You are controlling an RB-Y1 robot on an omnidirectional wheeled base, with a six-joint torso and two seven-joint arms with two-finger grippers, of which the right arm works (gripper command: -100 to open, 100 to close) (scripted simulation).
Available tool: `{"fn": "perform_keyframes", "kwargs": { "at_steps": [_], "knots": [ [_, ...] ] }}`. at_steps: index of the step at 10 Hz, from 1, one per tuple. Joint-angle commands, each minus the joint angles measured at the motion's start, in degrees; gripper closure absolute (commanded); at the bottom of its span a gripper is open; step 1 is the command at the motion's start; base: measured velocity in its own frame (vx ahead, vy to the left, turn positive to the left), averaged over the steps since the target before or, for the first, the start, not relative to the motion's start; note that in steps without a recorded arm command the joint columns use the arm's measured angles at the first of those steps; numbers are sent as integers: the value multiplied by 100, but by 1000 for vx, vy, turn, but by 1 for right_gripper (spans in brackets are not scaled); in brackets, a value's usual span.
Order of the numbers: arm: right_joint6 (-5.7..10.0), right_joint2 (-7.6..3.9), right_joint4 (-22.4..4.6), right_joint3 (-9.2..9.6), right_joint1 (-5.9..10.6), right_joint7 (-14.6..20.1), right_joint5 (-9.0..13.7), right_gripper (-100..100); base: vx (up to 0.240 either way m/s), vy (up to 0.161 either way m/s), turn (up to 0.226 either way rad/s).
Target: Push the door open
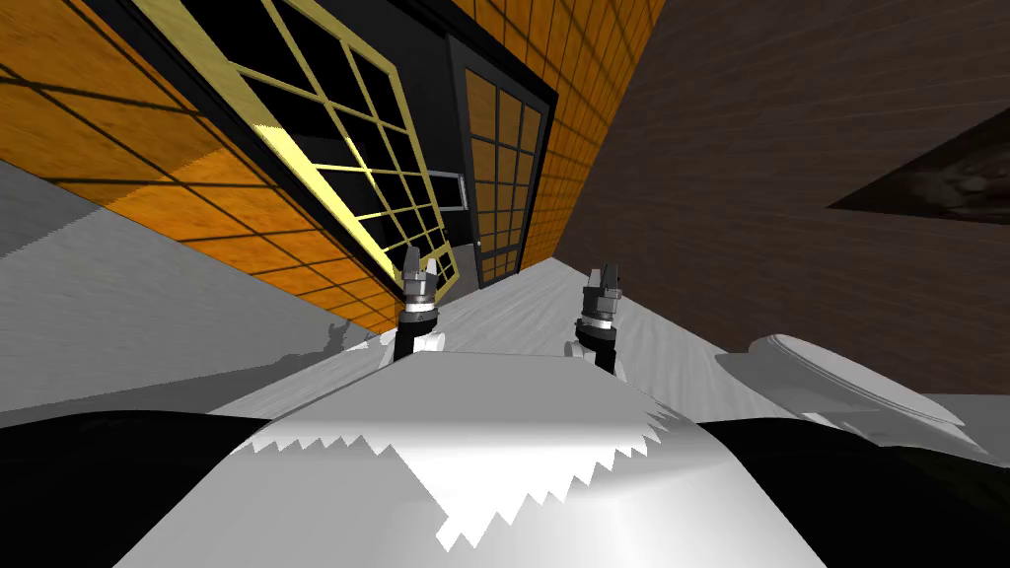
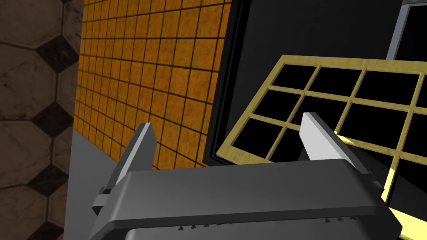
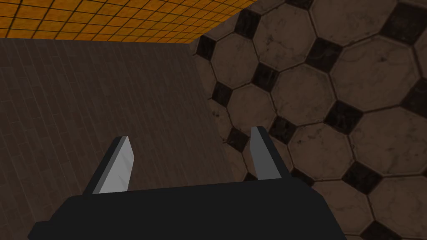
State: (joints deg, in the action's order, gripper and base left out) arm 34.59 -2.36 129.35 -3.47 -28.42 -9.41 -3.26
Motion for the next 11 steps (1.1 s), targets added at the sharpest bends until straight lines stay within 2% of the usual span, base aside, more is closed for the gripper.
{"fn": "perform_keyframes", "kwargs": {
  "at_steps": [1,11],
  "knots": [
    [38,-33,-91,-1,3,97,80,-100,44,2,185],
    [447,-253,-1063,-17,37,1140,935,-100,137,-24,284]
  ]
}}
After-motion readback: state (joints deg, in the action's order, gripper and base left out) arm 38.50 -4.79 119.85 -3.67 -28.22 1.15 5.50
